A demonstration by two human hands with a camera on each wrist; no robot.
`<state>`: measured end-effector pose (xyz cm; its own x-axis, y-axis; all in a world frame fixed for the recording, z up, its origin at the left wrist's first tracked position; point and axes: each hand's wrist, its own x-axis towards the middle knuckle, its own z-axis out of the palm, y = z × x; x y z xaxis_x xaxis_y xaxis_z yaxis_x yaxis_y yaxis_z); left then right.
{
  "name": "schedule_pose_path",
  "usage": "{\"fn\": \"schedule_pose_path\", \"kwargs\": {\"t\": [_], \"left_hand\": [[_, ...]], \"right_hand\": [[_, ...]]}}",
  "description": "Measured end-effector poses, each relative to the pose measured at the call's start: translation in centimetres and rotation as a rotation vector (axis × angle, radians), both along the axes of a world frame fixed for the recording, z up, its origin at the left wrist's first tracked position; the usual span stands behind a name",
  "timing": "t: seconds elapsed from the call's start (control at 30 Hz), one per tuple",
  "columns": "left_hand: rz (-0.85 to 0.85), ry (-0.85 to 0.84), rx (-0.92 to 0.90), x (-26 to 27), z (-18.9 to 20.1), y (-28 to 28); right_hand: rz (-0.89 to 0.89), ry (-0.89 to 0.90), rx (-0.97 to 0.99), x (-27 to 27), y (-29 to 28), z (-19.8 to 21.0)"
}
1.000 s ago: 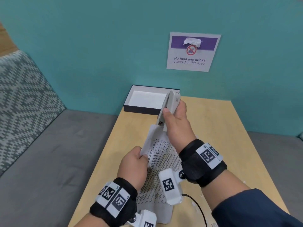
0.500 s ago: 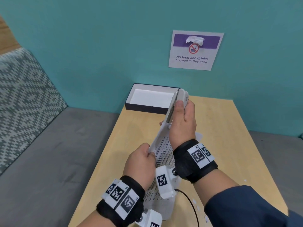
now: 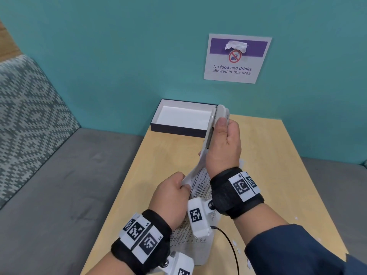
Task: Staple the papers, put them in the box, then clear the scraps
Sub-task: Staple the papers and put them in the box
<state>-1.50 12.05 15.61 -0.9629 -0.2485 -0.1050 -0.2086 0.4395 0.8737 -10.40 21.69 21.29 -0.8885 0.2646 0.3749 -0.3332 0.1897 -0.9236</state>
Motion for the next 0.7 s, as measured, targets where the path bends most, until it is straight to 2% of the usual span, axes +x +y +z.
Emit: {"fn": "schedule_pose_path", "kwargs": {"t": [0.17,0.23,0.33,0.43,0.5,0.57,0.7], "left_hand": [[0.009,-0.034,0.052,0.0,0.6,0.2],[0.029,-0.035,0.048,-0.1,0.8,-0.2],[0.036,-0.046,0.073,-0.3,0.8,-1.1],[0.080,-0.068,0.061,-0.1,0.9,-2.1],[0.129,-0.072,0.081,0.3,0.7,-3.2],[0.183,-0.084,0.068,0.5,0.2,-4.5],[0.267,-0.082,0.067,1.2,-0.1,-6.3]], "right_hand": [[0.025,0.009,-0.020,-0.2,-0.3,0.2],[0.035,-0.023,-0.131,-0.9,-0.1,-0.2],[-0.021,-0.206,-0.369,-2.7,1.6,-1.1],[-0.135,-0.370,-0.392,-3.9,4.5,-3.0],[-0.155,-0.486,-0.235,-3.7,6.2,-5.6],[-0.122,-0.650,0.015,-3.1,7.3,-9.4],[0.070,-0.950,0.456,-2.3,7.5,-16.9]]}}
